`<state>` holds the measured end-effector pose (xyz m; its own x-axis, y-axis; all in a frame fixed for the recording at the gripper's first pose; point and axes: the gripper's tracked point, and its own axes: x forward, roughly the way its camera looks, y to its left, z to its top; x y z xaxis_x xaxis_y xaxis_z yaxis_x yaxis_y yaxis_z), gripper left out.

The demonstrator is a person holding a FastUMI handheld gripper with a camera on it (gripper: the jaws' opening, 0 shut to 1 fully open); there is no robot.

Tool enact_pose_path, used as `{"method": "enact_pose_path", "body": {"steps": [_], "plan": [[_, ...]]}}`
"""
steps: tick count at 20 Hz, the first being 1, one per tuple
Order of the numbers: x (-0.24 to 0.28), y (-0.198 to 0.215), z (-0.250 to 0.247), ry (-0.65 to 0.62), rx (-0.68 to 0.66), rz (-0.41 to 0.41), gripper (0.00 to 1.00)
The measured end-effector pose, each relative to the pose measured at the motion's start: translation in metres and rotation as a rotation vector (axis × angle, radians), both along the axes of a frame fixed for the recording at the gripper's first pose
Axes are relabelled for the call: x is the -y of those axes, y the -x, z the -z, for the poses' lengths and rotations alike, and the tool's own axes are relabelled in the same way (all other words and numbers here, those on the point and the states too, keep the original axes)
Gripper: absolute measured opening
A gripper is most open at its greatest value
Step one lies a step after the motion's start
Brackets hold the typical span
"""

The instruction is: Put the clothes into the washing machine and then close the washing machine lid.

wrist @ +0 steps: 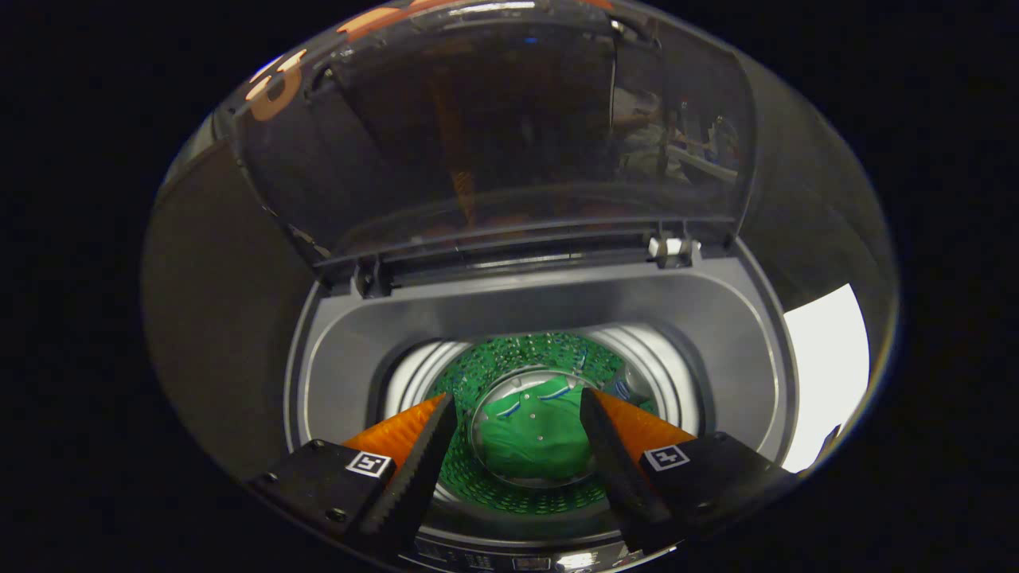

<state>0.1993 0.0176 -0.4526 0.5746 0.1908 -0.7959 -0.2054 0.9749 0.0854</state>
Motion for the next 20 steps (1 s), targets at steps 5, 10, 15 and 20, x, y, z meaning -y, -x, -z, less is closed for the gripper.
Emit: {"method": "enact_pose_path", "body": {"steps": [5,10,15,20], "plan": [[-0.007,0.007,-0.069,-0.05,0.149,0.005,0.99],[-0.011,0.008,-0.15,-0.105,0.32,0.024,0.99],[-0.02,-0.009,-0.241,-0.145,0.494,0.011,0.99],[-0.033,-0.049,-0.303,-0.171,0.622,-0.025,0.98]]}}
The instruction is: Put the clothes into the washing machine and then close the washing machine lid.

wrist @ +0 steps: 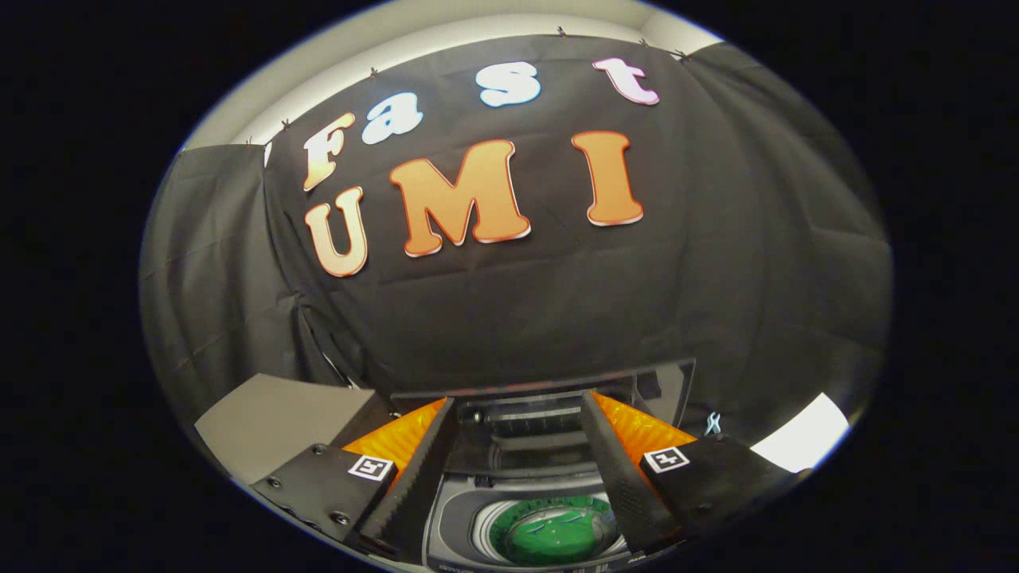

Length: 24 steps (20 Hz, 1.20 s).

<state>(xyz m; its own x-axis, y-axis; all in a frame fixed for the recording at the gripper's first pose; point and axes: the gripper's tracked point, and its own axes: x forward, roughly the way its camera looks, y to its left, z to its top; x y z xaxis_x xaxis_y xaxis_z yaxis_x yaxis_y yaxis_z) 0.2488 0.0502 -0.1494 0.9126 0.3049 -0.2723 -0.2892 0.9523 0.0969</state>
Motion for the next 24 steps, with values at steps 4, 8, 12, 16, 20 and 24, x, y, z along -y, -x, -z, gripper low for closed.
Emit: {"method": "enact_pose_path", "body": {"steps": [4,8,12,16,20,24], "plan": [[-0.016,-0.043,-0.028,-0.001,0.015,-0.011,0.99],[-0.037,-0.083,-0.021,0.017,-0.008,-0.031,0.99],[-0.048,-0.124,0.008,0.068,-0.065,-0.025,0.99],[-0.044,-0.155,0.041,0.105,-0.135,0.009,0.99],[-0.037,-0.173,0.06,0.134,-0.171,0.04,0.99],[-0.029,-0.177,0.077,0.183,-0.198,0.059,0.99]]}}
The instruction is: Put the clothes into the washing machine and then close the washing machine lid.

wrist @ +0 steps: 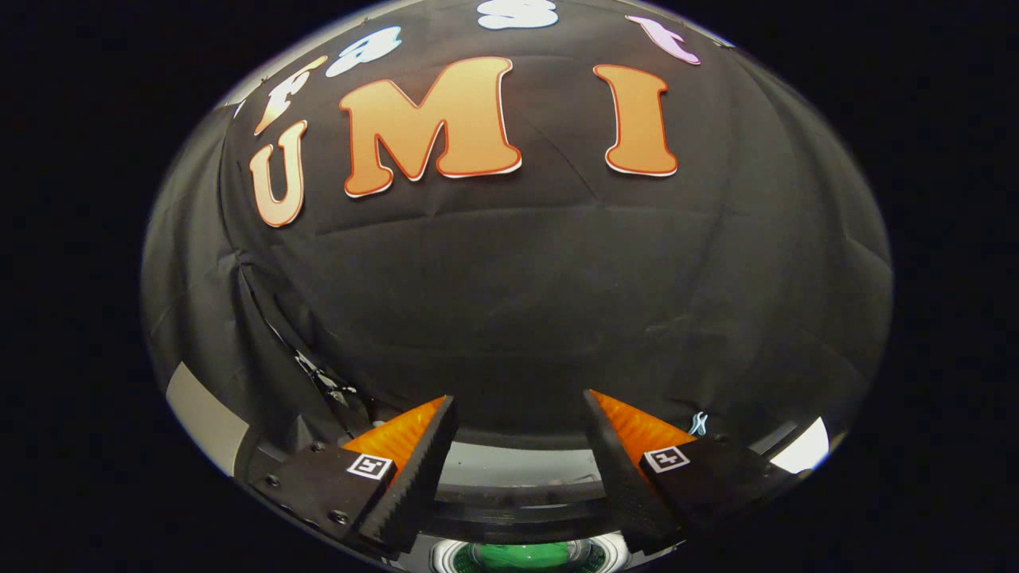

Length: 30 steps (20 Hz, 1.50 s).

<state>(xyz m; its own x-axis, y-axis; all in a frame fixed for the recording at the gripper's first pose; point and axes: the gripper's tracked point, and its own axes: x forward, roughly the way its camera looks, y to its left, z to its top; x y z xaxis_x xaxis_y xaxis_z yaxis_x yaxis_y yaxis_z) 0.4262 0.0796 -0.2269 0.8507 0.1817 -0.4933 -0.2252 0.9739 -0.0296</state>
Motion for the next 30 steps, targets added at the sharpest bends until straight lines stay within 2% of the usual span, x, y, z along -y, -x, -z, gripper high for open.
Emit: {"method": "enact_pose_path", "body": {"steps": [2,10,23,30], "plan": [[-0.001,0.004,0.0,0.006,0.006,-0.017,0.99],[0.003,0.022,-0.004,0.002,0.015,0.003,0.99],[0.025,0.109,-0.003,0.001,0.074,0.024,0.99],[0.033,0.14,0.007,0.003,0.075,0.03,0.99]]}}
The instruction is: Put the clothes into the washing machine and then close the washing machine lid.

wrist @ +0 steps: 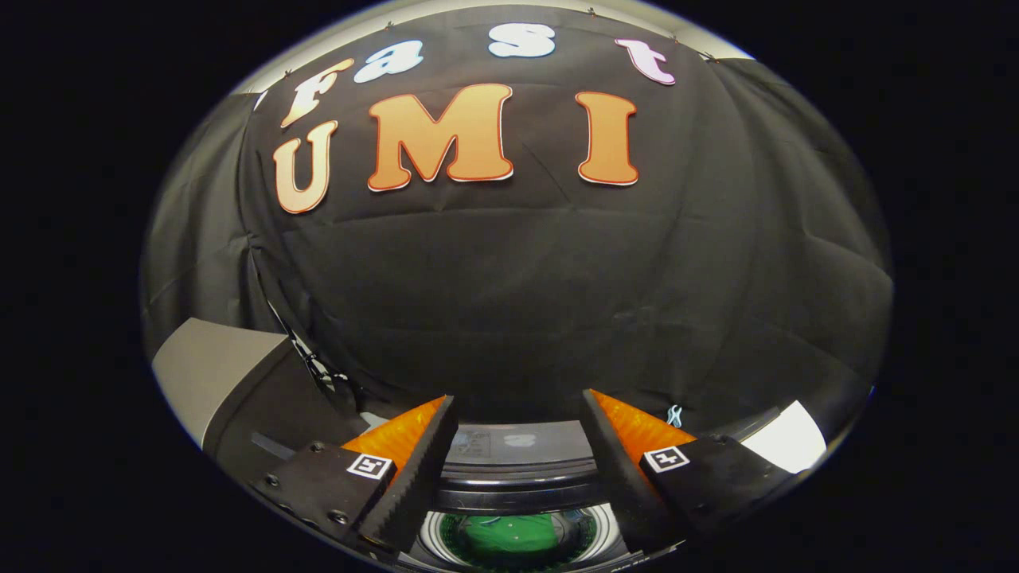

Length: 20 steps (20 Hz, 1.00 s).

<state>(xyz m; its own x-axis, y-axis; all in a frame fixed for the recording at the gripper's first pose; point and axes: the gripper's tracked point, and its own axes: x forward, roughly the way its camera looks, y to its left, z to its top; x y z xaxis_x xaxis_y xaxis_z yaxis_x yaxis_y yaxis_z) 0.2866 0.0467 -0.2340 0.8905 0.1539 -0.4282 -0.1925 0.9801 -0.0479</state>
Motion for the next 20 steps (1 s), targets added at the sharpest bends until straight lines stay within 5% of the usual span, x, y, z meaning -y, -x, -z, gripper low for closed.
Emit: {"method": "enact_pose_path", "body": {"steps": [14,20], "plan": [[0.025,0.072,0.063,-0.032,-0.108,0.041,0.99],[0.025,0.073,0.042,-0.019,-0.072,0.04,0.99]]}}
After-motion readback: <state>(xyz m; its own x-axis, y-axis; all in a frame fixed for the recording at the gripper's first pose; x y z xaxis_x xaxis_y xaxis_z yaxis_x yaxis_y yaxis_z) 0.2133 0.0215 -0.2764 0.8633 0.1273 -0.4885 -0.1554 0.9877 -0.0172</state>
